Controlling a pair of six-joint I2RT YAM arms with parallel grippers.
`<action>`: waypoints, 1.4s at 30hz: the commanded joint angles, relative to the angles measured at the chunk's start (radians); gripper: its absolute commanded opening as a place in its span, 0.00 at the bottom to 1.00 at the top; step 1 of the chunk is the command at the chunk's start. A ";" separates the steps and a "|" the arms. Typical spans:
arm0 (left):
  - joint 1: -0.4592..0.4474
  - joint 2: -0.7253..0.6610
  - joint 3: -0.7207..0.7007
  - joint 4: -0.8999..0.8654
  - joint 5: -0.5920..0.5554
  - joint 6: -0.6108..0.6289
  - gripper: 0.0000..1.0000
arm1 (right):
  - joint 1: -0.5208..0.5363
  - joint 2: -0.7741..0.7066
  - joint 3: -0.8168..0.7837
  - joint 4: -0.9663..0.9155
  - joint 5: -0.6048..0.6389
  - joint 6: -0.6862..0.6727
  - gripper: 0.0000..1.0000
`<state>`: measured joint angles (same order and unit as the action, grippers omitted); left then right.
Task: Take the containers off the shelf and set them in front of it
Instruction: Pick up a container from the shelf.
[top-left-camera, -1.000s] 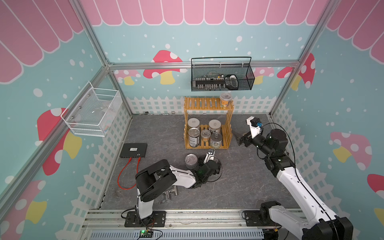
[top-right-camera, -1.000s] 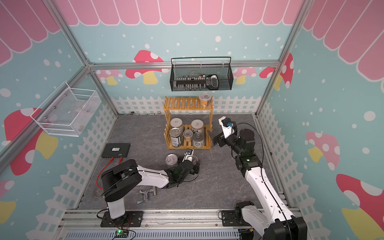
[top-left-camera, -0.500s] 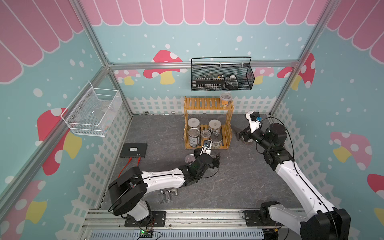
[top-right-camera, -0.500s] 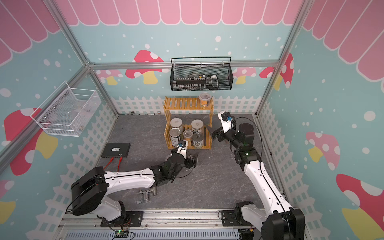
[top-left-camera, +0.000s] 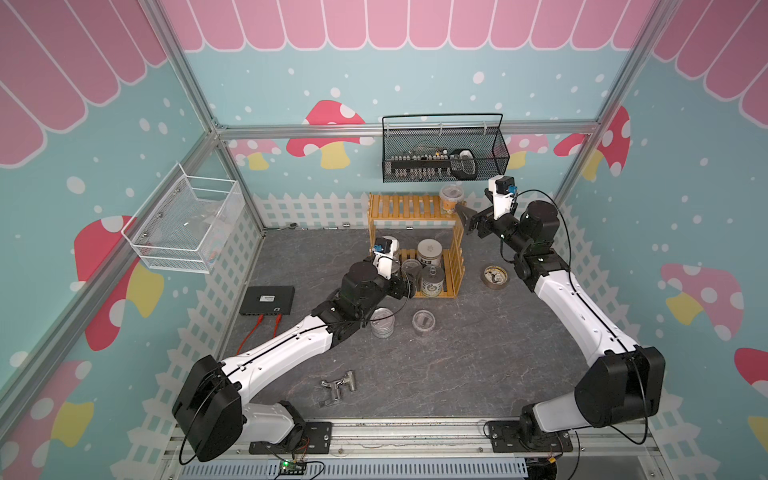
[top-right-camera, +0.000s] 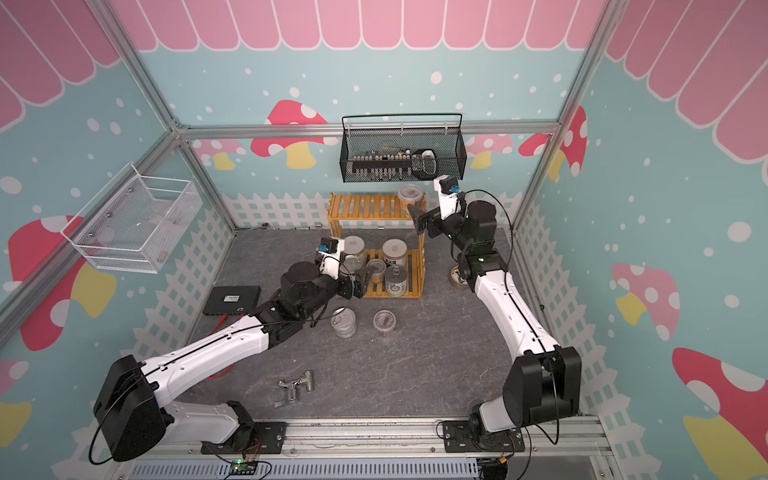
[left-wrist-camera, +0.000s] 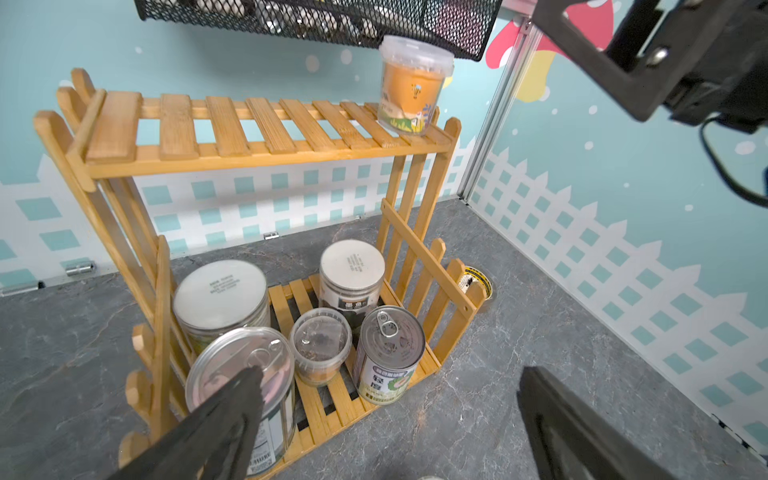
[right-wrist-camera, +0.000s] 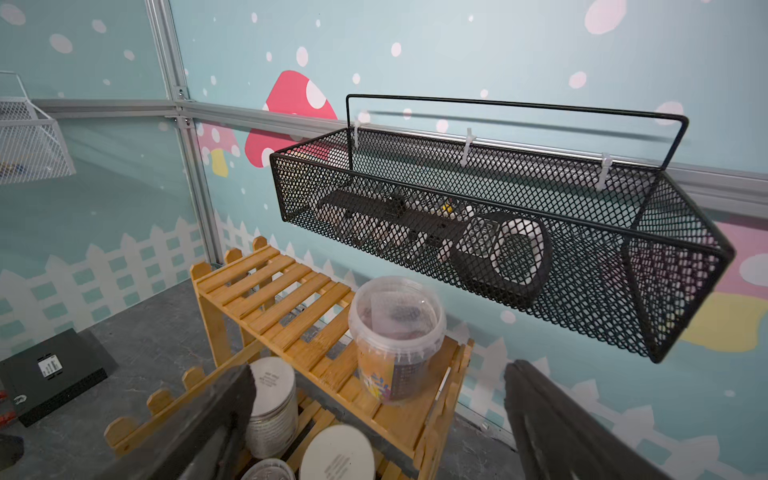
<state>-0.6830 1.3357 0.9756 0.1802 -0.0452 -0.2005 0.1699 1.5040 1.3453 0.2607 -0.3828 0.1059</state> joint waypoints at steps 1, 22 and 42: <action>0.064 -0.027 0.033 -0.040 0.193 0.002 0.99 | -0.001 0.061 0.076 -0.009 -0.007 0.035 0.99; 0.216 -0.048 0.056 -0.039 0.388 -0.059 0.99 | 0.054 0.288 0.298 -0.126 0.148 -0.022 0.99; 0.241 -0.073 0.035 -0.019 0.410 -0.072 0.99 | 0.071 0.345 0.397 -0.219 0.116 -0.036 0.71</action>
<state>-0.4522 1.2816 1.0122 0.1528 0.3489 -0.2592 0.2314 1.8503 1.7161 0.0494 -0.2607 0.0772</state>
